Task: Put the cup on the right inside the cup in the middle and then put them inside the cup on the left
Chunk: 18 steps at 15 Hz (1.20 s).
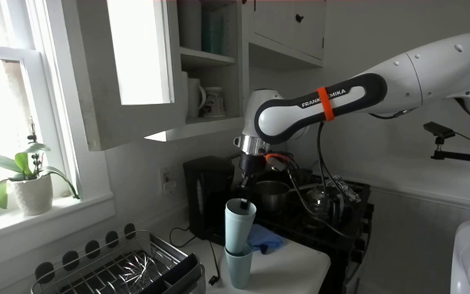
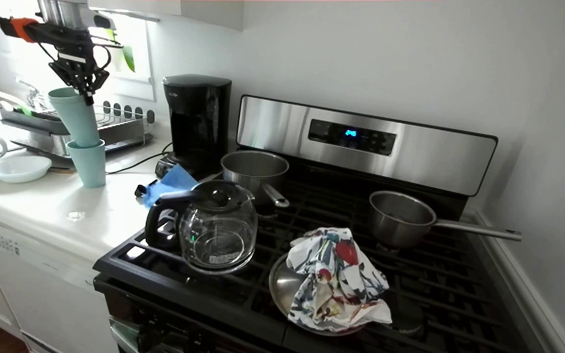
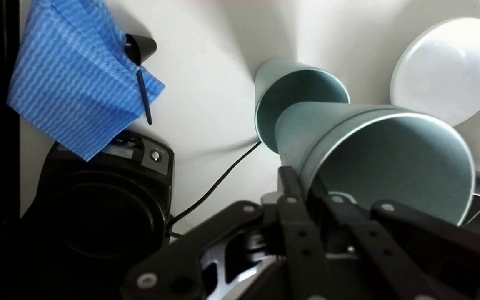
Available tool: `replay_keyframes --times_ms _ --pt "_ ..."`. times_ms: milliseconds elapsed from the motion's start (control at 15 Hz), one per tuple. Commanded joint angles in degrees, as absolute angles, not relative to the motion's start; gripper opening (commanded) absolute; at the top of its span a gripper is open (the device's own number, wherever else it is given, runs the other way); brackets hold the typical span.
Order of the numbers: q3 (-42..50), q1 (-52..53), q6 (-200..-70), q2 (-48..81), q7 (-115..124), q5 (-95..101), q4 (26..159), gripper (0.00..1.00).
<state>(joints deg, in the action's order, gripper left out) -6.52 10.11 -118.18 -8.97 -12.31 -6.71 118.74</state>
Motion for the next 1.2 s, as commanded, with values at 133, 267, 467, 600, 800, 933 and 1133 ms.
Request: replay_keyframes --times_ms 133,267,467,600,800,933,1133 --pt "-7.07 9.82 -114.99 -6.69 -11.54 -7.07 115.31 0.39" --pt "-7.07 9.8 -114.82 -6.95 -11.52 -7.14 115.09 0.51" --pt "-7.06 9.76 -114.73 -7.99 -11.02 -7.28 114.99 0.73" --pt "-7.03 9.64 -114.2 -10.05 -9.93 -7.09 115.42 0.88" --pt "-6.72 9.42 -112.46 -14.35 -8.5 -7.28 116.17 1.0" --pt "-6.83 9.14 -110.58 -17.96 -6.93 -5.67 116.61 1.0" --pt "-6.64 8.71 -108.38 -22.09 -5.74 -5.12 116.73 1.0"
